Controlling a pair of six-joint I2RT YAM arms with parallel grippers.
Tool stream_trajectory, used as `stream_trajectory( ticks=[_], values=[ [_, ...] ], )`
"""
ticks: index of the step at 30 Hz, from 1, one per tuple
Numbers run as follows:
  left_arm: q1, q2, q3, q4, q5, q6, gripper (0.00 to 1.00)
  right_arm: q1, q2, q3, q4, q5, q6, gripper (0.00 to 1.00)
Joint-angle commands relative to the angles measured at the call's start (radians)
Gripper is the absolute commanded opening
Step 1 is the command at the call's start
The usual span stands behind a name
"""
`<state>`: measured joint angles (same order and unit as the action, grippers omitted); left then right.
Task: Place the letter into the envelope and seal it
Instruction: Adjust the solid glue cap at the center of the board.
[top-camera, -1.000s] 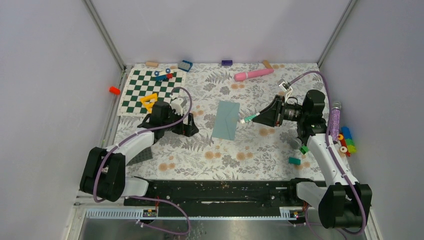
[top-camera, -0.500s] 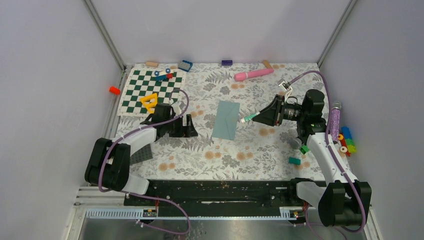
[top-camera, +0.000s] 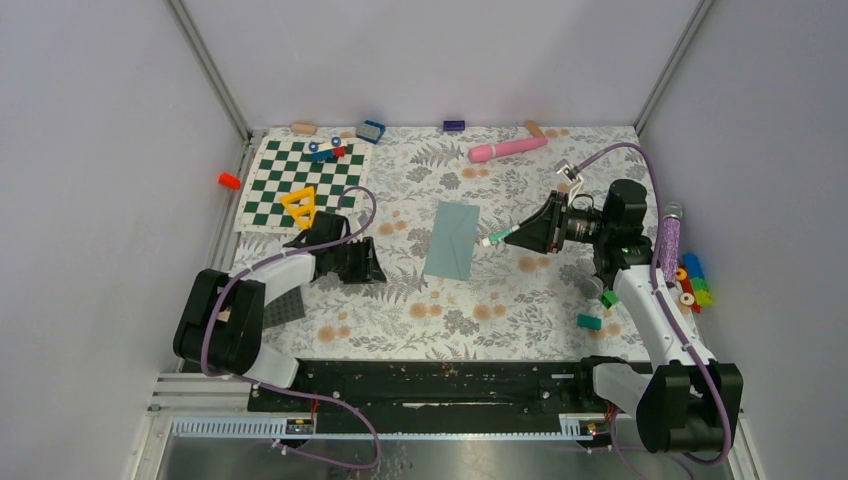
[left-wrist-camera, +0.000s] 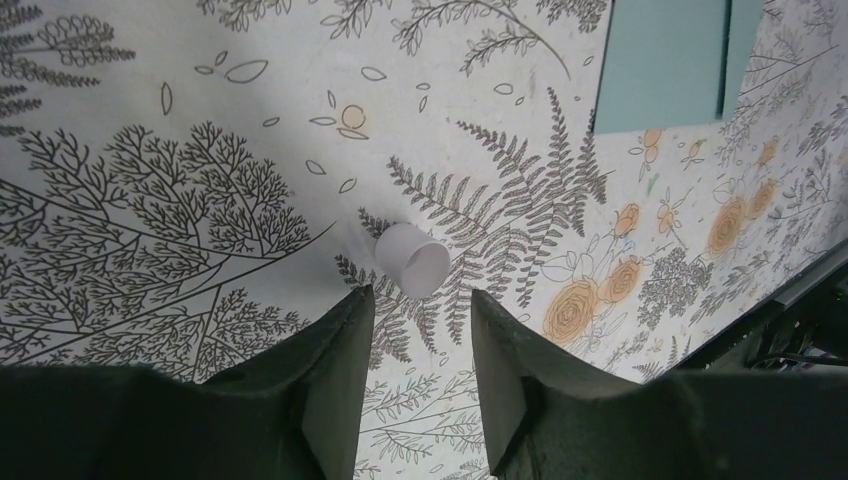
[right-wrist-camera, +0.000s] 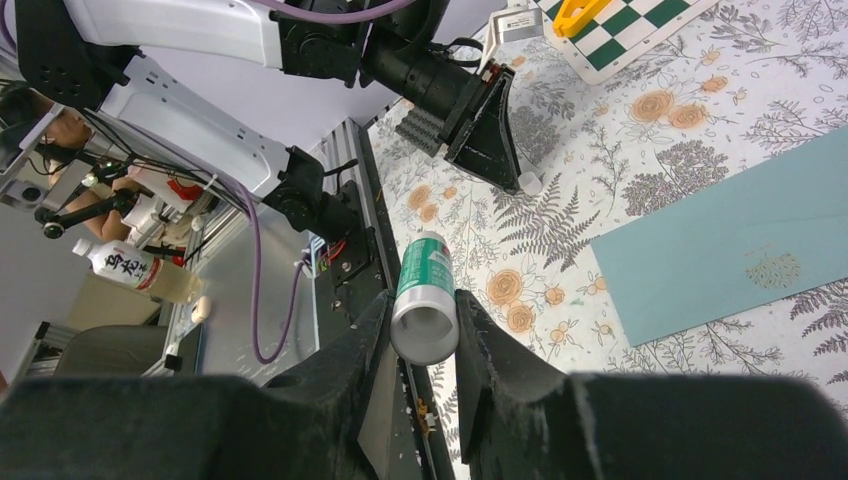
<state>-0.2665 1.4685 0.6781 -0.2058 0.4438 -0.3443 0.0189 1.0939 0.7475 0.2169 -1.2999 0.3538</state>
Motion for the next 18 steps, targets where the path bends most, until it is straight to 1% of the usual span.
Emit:
stream_trajectory(
  ticks=[1, 5, 9, 13, 18],
  values=[
    [0.005, 0.008, 0.039, -0.024, -0.012, -0.006, 0.4, -0.005, 0.003, 0.028, -0.024, 0.01, -0.051, 0.16],
    [0.004, 0.0, 0.056, -0.038, -0.001, 0.0, 0.35, -0.005, 0.007, 0.03, -0.034, 0.011, -0.06, 0.16],
    [0.01, -0.02, 0.061, -0.052, -0.03, 0.002, 0.35, -0.005, 0.017, 0.03, -0.035, 0.009, -0.06, 0.16],
    [0.043, -0.004, 0.048, -0.033, -0.075, -0.006, 0.32, -0.005, 0.014, 0.029, -0.034, 0.007, -0.06, 0.16],
    [0.058, 0.015, 0.059, -0.019, -0.067, -0.01, 0.28, -0.005, 0.011, 0.027, -0.033, 0.005, -0.062, 0.17]
  ],
)
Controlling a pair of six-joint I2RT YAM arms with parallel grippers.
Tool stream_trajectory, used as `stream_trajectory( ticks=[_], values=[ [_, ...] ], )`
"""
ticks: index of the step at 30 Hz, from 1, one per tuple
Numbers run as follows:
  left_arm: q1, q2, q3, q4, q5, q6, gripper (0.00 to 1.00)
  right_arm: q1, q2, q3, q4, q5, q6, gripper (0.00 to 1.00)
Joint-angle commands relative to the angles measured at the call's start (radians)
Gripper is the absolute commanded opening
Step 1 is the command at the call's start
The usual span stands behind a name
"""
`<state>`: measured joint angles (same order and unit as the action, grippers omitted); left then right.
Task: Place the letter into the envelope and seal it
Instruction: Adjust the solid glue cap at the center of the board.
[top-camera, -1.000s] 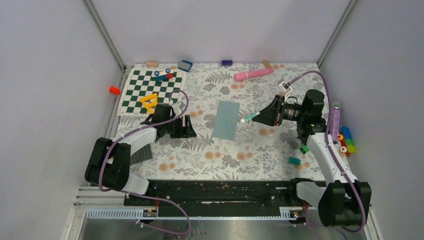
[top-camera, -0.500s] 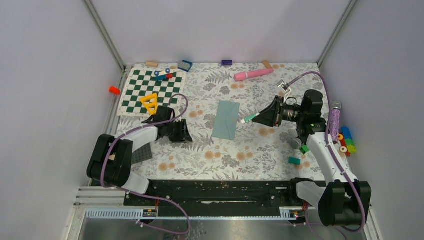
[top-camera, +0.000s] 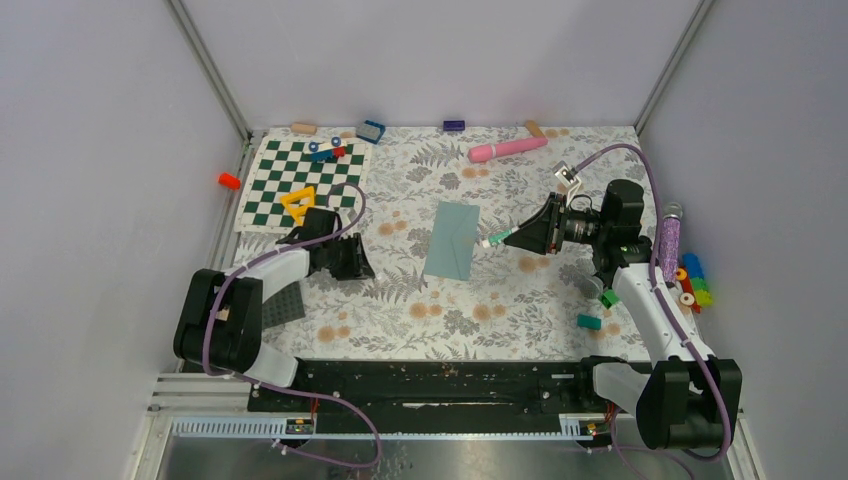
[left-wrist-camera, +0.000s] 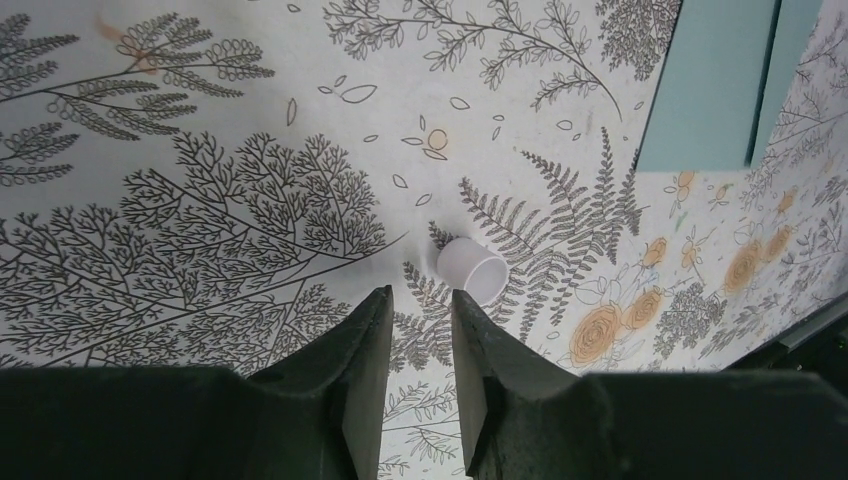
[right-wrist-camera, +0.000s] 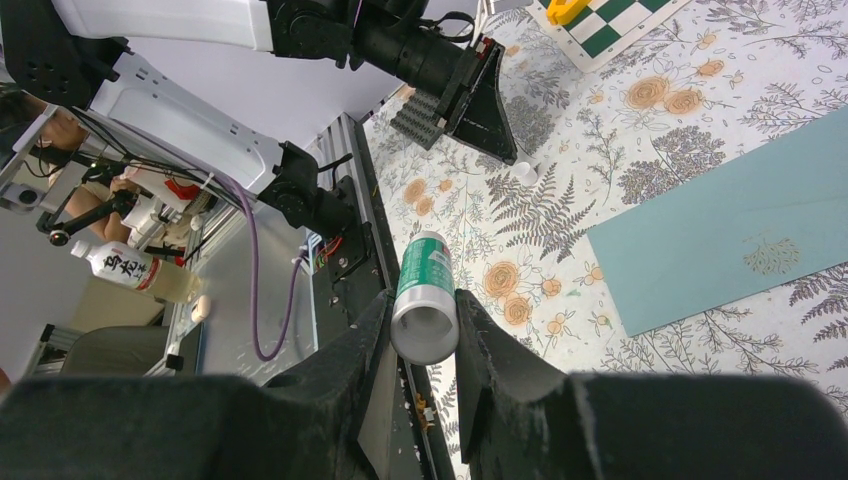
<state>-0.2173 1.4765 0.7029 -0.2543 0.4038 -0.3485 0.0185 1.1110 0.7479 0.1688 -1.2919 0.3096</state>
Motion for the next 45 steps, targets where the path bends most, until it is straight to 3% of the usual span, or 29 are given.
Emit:
stream_trajectory(
  ticks=[1, 45],
  values=[
    [0.009, 0.009, 0.035, 0.031, -0.025, -0.006, 0.28, -0.005, -0.005, 0.027, 0.015, -0.003, -0.017, 0.17],
    [-0.056, 0.008, 0.066, 0.062, 0.046, -0.011, 0.22, -0.003, 0.049, 0.028, 0.016, -0.026, -0.014, 0.17]
  ],
)
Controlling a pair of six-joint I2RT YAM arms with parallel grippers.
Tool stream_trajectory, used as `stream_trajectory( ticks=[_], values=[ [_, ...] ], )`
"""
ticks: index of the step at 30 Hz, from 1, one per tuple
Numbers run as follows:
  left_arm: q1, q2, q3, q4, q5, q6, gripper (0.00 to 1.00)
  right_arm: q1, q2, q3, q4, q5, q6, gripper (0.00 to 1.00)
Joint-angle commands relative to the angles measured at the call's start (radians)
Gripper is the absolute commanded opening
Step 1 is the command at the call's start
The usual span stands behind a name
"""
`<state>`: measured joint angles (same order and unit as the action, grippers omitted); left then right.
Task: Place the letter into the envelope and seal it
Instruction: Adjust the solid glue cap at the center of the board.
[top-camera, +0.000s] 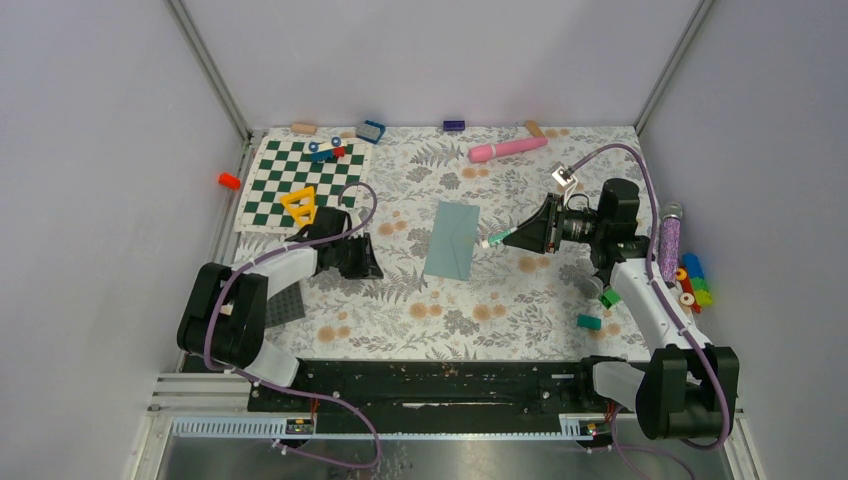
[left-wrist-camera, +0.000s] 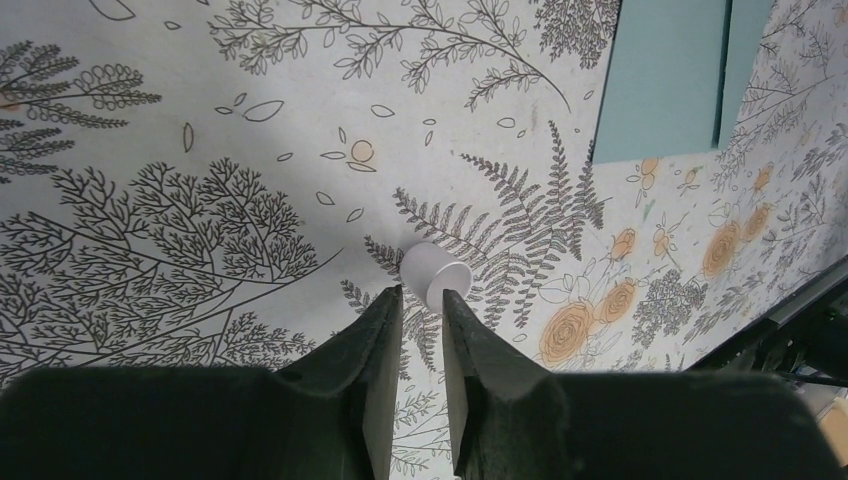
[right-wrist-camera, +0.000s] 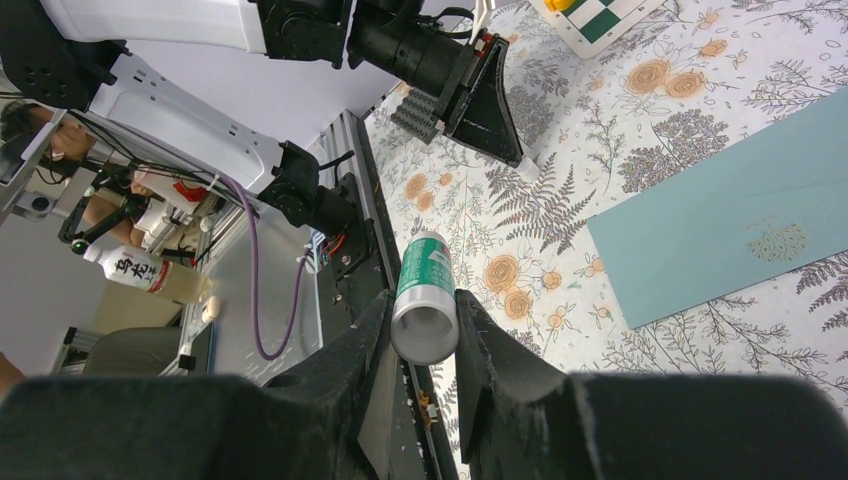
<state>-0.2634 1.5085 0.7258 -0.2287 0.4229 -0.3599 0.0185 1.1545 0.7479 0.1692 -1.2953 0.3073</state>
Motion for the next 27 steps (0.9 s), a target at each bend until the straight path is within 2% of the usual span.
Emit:
stream_trajectory(
  ticks=[1, 12, 27],
  values=[
    [-0.011, -0.023, 0.045, 0.036, 0.021, 0.001, 0.21, -0.003, 0.005, 0.029, 0.016, -0.022, -0.012, 0.17],
    [-0.042, -0.013, 0.085, -0.009, -0.078, 0.027, 0.12, 0.001, 0.005, 0.027, 0.016, -0.025, -0.011, 0.17],
    [-0.054, -0.028, 0.073, -0.033, -0.092, 0.053, 0.16, 0.002, 0.008, 0.028, 0.015, -0.027, -0.016, 0.17]
  ],
)
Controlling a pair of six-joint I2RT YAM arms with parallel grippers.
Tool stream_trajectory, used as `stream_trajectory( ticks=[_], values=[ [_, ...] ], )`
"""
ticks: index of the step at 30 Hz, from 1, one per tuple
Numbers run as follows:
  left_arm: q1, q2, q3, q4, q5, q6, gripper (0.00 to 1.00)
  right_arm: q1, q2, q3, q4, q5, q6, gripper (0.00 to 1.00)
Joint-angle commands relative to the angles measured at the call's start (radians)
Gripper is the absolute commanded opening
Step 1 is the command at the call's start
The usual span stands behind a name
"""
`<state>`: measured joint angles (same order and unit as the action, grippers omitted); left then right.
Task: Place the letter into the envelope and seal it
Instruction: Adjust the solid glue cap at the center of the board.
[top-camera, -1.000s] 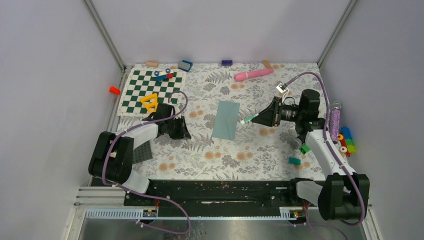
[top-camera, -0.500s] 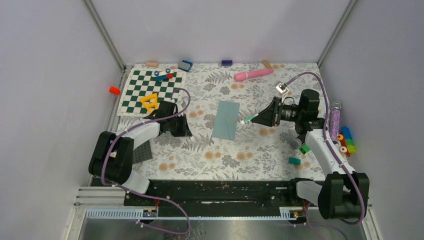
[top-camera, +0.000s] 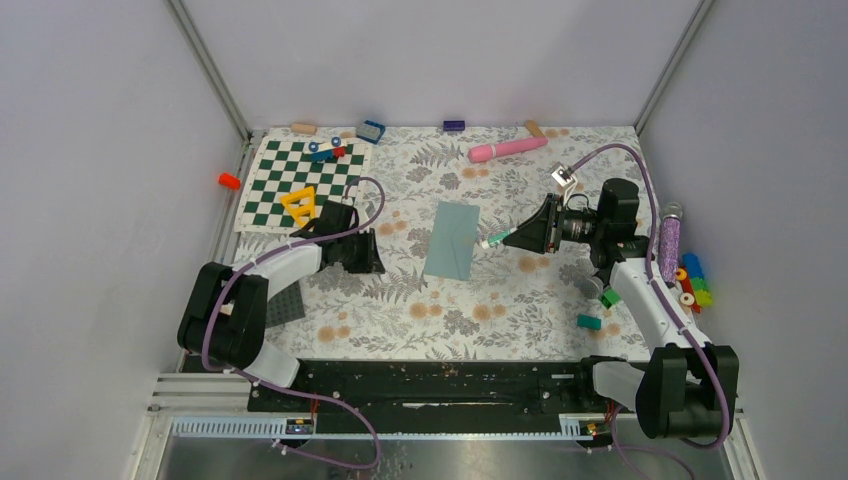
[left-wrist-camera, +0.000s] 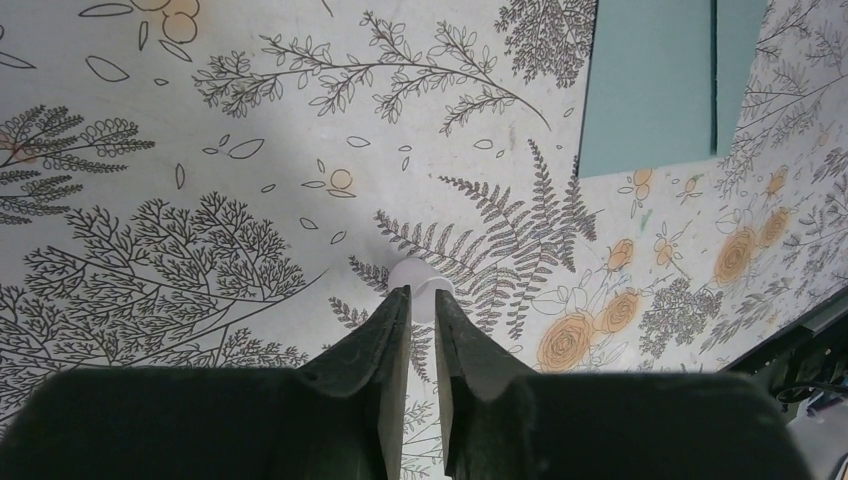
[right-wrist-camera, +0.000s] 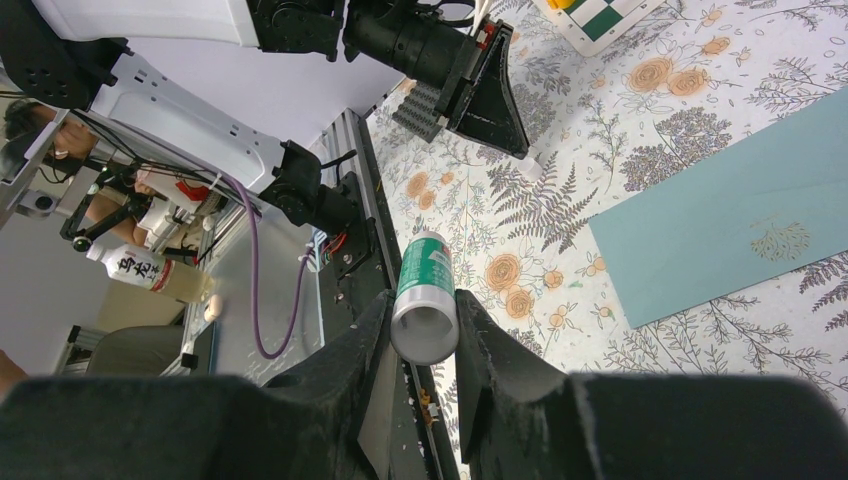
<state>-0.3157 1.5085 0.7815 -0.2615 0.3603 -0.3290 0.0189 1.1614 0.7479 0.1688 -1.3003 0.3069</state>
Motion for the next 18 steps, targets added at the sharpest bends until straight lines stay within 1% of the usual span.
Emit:
stream_trajectory(
  ticks=[1, 18],
  values=[
    [-0.002, -0.027, 0.015, 0.002, -0.034, 0.022, 0.16, 0.002, 0.003, 0.027, 0.017, -0.022, -0.015, 0.17],
    [-0.002, -0.016, -0.018, 0.027, -0.013, 0.016, 0.17, 0.003, 0.003, 0.026, 0.016, -0.019, -0.016, 0.17]
  ],
)
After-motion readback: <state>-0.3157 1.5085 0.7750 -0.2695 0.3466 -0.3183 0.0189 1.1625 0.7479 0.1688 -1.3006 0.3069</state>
